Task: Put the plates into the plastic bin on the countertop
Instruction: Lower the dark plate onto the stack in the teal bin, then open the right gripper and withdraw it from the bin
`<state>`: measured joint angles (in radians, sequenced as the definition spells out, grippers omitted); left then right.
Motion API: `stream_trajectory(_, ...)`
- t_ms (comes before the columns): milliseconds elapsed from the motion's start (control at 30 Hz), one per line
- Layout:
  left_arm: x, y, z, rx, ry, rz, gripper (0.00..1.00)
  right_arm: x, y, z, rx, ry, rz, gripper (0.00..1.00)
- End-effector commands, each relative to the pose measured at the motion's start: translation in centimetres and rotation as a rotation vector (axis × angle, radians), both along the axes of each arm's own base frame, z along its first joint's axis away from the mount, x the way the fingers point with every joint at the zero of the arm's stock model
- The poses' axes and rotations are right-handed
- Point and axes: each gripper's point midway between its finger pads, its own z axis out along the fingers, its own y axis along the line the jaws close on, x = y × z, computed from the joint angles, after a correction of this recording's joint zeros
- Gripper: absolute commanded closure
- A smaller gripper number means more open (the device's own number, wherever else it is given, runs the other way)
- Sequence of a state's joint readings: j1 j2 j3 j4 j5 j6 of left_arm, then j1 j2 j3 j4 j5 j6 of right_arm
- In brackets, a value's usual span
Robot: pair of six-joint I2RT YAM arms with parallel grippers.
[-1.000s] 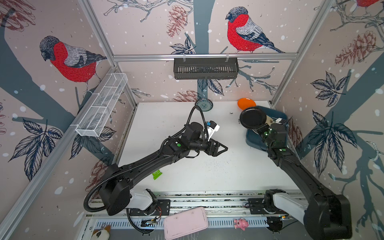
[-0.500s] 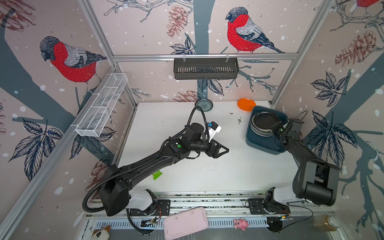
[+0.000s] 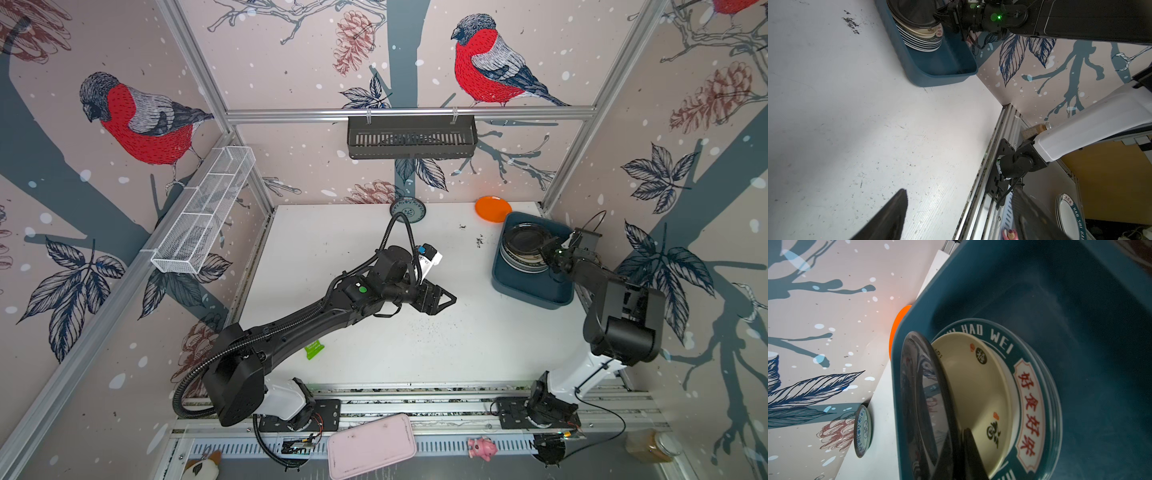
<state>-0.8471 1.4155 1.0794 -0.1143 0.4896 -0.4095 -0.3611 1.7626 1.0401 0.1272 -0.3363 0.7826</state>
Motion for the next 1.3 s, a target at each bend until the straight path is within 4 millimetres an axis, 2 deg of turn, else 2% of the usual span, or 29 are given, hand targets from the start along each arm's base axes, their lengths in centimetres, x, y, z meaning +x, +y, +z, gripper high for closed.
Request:
stream_trajectory(0, 0.6, 0.1, -0.3, 0.026, -0.031, 0.016, 0.21, 0.9, 0.0, 0.1, -0.006, -0.015, 0.024, 0.98)
stream_trajectory(133, 0.8, 0.1, -0.7, 0.036, -0.019, 0.024, 0.21, 1.4, -0.2, -0.3, -0.005, -0.013, 0.029, 0.97)
stream_trajectory(267, 0.8, 0.0, -1.2, 0.045, -0.006, 0.024, 0.21, 1.7, -0.1, -1.1, 0.009, 0.000, 0.042, 0.88)
stream_trajectory(333, 0.8, 0.0, -1.3, 0.049, -0.007, 0.028, 0.21, 1.6, -0.1, -1.4, 0.009, 0.005, 0.039, 0.80)
stream_trajectory(600, 1.0, 0.1, -1.6, 0.061, -0.005, 0.037, 0.21, 1.3, -0.3, -0.6, -0.021, 0.008, 0.043, 0.71)
stream_trajectory(700, 1.0, 0.0, -2.0, 0.066, 0.005, 0.036, 0.21, 1.3, -0.2, -0.1, -0.029, 0.002, 0.044, 0.56)
stream_trajectory(900, 1.6, 0.4, -2.5, 0.087, 0.006, 0.080, 0.18, 0.7, -0.4, 1.0, -0.048, 0.011, 0.035, 0.33)
stream_trajectory(1000, 2.4, 1.2, -2.4, 0.117, -0.027, 0.132, 0.13, 0.3, -0.4, 1.8, -0.067, 0.016, 0.037, 0.29)
stream_trajectory(1267, 3.9, 2.8, -1.1, 0.113, -0.081, 0.220, 0.11, -0.5, 1.2, 3.2, -0.059, 0.006, 0.085, 0.26)
